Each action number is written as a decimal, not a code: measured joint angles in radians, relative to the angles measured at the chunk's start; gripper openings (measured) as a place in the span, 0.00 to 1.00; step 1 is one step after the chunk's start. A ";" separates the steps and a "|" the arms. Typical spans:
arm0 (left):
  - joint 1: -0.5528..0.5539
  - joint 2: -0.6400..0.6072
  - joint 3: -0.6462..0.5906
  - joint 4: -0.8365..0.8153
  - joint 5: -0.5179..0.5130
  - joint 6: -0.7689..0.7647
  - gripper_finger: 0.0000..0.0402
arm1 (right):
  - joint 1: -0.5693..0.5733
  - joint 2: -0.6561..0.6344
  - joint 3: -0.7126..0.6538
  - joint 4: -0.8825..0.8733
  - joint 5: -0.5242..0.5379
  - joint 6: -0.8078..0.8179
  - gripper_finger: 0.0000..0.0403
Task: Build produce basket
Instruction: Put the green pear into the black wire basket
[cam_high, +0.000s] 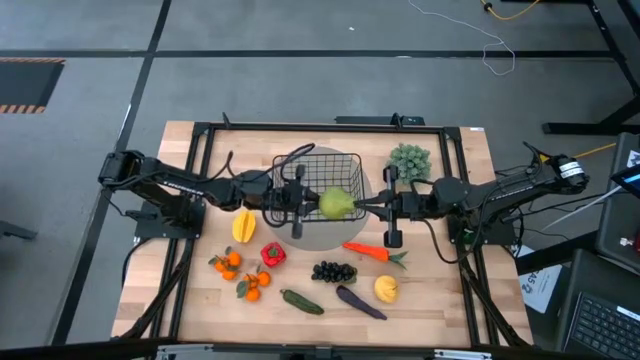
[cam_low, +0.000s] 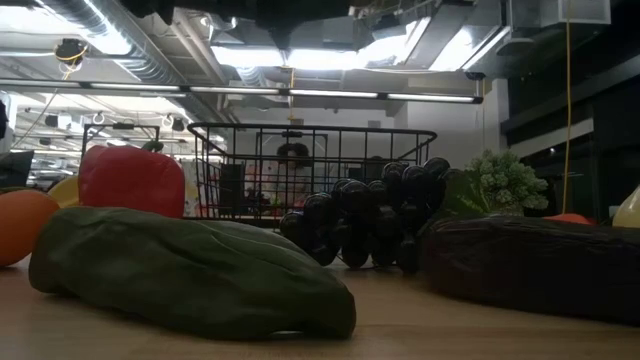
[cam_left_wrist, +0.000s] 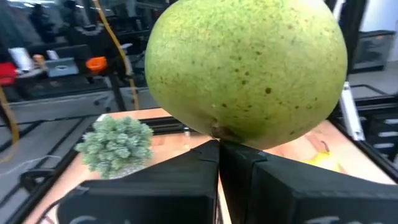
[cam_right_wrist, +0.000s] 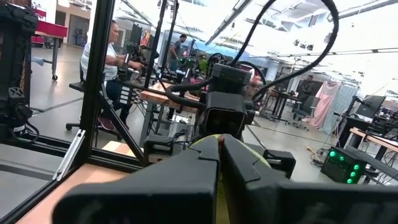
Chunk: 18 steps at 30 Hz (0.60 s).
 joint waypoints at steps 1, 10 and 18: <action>-0.008 0.000 0.000 0.001 -0.025 0.008 0.00 | 0.000 0.000 0.000 0.000 -0.002 0.011 0.00; -0.027 -0.002 0.000 0.029 -0.075 0.025 0.00 | -0.001 0.002 -0.002 0.006 -0.195 0.092 0.00; 0.008 -0.003 0.002 0.008 -0.079 0.020 0.00 | -0.001 0.003 -0.002 0.020 -0.233 0.103 0.00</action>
